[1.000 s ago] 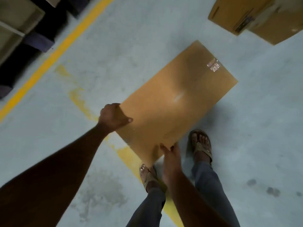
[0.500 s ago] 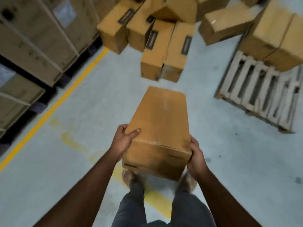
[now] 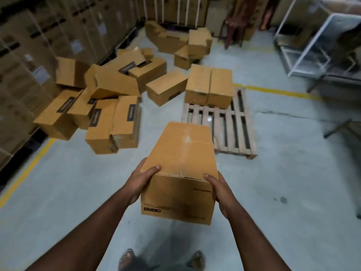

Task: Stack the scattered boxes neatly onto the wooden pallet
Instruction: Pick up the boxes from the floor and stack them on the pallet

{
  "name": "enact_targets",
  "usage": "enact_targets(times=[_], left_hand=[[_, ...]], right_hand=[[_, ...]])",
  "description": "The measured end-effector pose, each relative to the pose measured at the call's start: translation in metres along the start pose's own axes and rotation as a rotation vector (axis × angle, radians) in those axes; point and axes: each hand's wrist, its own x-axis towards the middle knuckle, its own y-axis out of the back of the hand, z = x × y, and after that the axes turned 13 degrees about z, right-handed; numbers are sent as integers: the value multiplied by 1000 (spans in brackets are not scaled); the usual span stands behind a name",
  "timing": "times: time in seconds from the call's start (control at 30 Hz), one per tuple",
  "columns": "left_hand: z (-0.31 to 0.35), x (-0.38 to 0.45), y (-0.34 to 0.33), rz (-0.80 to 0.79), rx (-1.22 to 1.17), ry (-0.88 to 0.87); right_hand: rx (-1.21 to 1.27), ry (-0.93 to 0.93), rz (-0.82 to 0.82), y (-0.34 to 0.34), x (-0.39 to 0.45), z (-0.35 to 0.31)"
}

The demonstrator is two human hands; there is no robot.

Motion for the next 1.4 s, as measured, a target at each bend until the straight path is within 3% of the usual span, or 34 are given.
enact_targets(times=[0.13,0.43,0.7,1.13,1.4], left_hand=[[35,4,-91,-182,28,34],[68,51,-293,-244,11,-11],[100,118,-442,-266,30,8],[178,203,-636,-215,189,-40],[234,239,-763,-157,172,-9]], right_hand=[[-4,69,51,88,22,-21],[19,71,193,241,124,-57],[-106,-44,91,359,240,-106],[-98,96,51,517,413,-198],[-213,0,-162,620,540,-271]])
